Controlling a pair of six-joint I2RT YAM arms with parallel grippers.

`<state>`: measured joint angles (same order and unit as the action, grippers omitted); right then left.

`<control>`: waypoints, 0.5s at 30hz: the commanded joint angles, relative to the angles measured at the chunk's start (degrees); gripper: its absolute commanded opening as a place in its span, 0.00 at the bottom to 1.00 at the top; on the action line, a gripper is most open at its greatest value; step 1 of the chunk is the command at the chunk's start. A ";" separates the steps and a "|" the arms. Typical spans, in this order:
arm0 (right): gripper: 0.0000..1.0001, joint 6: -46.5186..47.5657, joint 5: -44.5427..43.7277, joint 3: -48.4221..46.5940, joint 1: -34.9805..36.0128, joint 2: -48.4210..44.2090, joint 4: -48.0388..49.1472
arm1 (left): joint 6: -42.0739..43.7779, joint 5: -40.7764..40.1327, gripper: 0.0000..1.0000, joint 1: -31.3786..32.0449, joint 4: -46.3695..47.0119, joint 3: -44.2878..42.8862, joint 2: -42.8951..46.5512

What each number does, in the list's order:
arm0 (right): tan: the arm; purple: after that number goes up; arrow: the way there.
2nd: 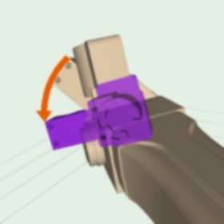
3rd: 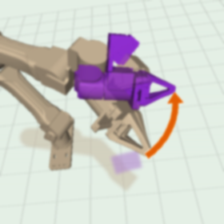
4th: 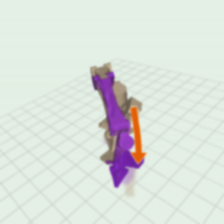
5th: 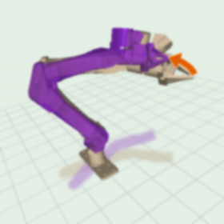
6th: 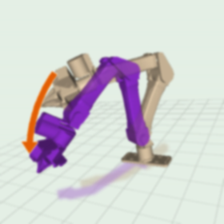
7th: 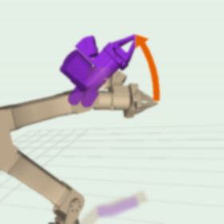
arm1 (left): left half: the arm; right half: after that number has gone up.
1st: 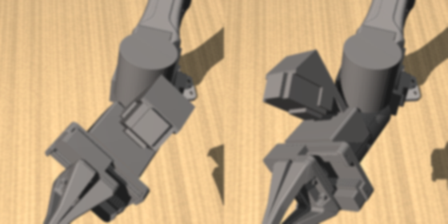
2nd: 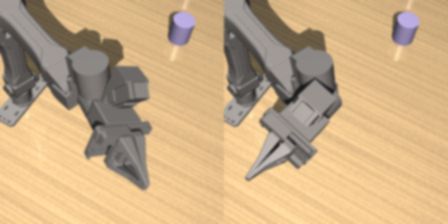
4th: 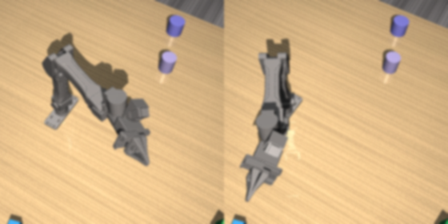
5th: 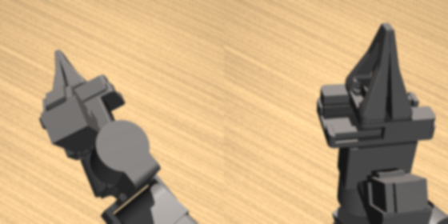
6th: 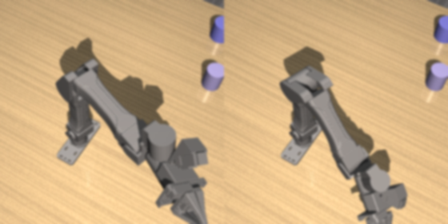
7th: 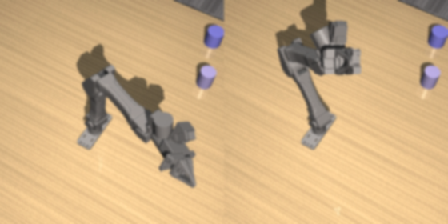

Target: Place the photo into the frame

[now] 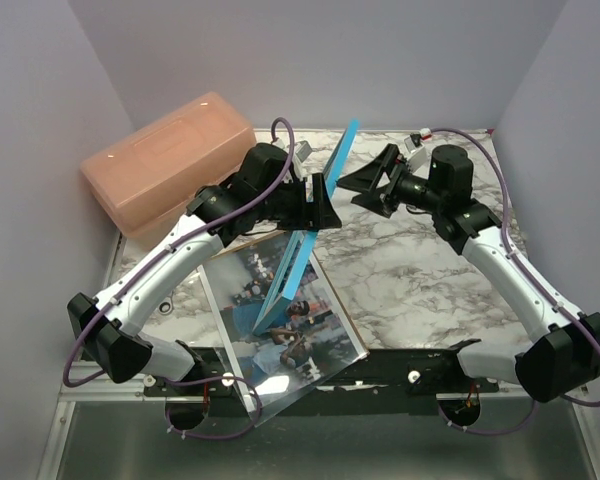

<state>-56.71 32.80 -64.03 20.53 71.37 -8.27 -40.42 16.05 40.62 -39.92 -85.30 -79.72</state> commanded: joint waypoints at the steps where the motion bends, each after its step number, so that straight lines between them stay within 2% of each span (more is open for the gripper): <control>1: 1.00 -3.07 3.87 -0.88 -0.27 1.33 5.03 | 1.48 4.08 0.75 -0.17 -2.10 1.91 1.28; 4: 1.00 -4.34 4.99 -0.53 -0.23 2.04 6.73 | 1.45 7.10 0.77 -0.16 0.93 3.57 2.45; 6: 1.00 -4.94 5.64 -0.42 -0.24 2.67 7.48 | 1.01 9.03 0.85 -0.12 2.20 3.79 2.56; 9: 0.98 -5.91 6.64 -0.46 -0.17 3.70 9.42 | 0.79 10.77 0.89 -0.18 3.17 3.74 2.73; 11: 0.92 -6.02 7.24 -0.97 -0.22 4.48 9.77 | 0.79 10.84 0.91 -0.10 3.24 3.84 3.07; 15: 0.73 -5.83 7.57 -2.20 -0.19 5.66 9.37 | 1.00 10.36 0.94 -0.04 2.92 3.68 4.35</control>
<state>-61.78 37.71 -64.18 20.56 75.81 -0.80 -40.14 24.58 40.62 -38.20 -81.49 -78.13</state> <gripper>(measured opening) 0.792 0.920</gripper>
